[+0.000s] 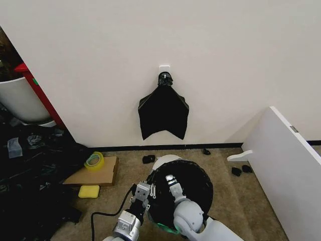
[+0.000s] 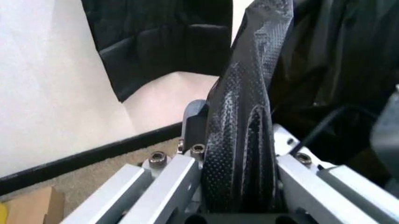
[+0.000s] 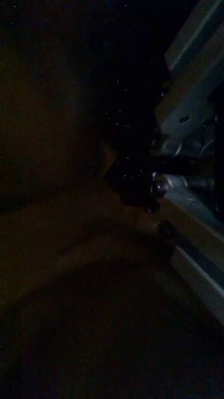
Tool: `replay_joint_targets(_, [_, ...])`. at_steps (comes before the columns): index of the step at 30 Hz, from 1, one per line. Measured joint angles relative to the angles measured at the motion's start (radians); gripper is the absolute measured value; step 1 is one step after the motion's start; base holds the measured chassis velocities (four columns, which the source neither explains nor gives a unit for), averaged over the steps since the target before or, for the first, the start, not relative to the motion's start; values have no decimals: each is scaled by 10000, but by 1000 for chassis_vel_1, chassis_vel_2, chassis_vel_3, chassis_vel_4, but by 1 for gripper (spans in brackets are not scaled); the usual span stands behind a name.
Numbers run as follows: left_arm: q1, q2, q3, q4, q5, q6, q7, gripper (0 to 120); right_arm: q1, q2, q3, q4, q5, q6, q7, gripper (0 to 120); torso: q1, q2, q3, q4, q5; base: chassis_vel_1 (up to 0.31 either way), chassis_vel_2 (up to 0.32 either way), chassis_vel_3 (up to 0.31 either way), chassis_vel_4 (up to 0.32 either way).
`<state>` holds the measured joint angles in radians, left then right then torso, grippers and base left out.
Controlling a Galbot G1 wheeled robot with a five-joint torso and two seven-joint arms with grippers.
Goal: Place the garbage bag over the trash bin.
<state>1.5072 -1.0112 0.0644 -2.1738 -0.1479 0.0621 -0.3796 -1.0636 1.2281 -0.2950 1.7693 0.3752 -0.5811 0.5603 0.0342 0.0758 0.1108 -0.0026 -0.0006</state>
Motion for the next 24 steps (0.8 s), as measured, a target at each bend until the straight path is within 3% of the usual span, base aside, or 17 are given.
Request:
replay_joint_targets(8, [73,1,-69,-9,-137,-3,0,1,88,-34,208,-96,-46,258,-72,0,0,0,0,2,0,0,0,0,0])
replay_joint_targets(12, [-247,-132,-261,455,-1245,359,-194,1,-394,-322,422,914,50,235,-467,0,0,0,0,0,-2,0,0,0,0])
replay_joint_targets(16, [-401,-219,-315,681,-1499,460,-267,1,-588,-526,458,1466,236,87,-611,0,0,0,0,2,0,0,0,0,0])
replay_joint_targets(20, [-855,-604,-426,1036,-2786,1033,-690,1,-1435,-646,993,2691,529,-135,-949,20,0,0,0,2,1,0,0,0,0])
replay_joint_targets(22, [-907,-650,-447,1058,-2977,1115,-753,1,-1577,-675,1098,2854,521,-116,-1048,22,0,0,0,1,1,0,0,0,0])
replay_joint_targets(24, [-1137,-825,-509,1133,-3769,1429,-1034,1,-1973,-848,1401,3398,517,-4,-1401,32,0,0,0,0,3,0,0,0,0])
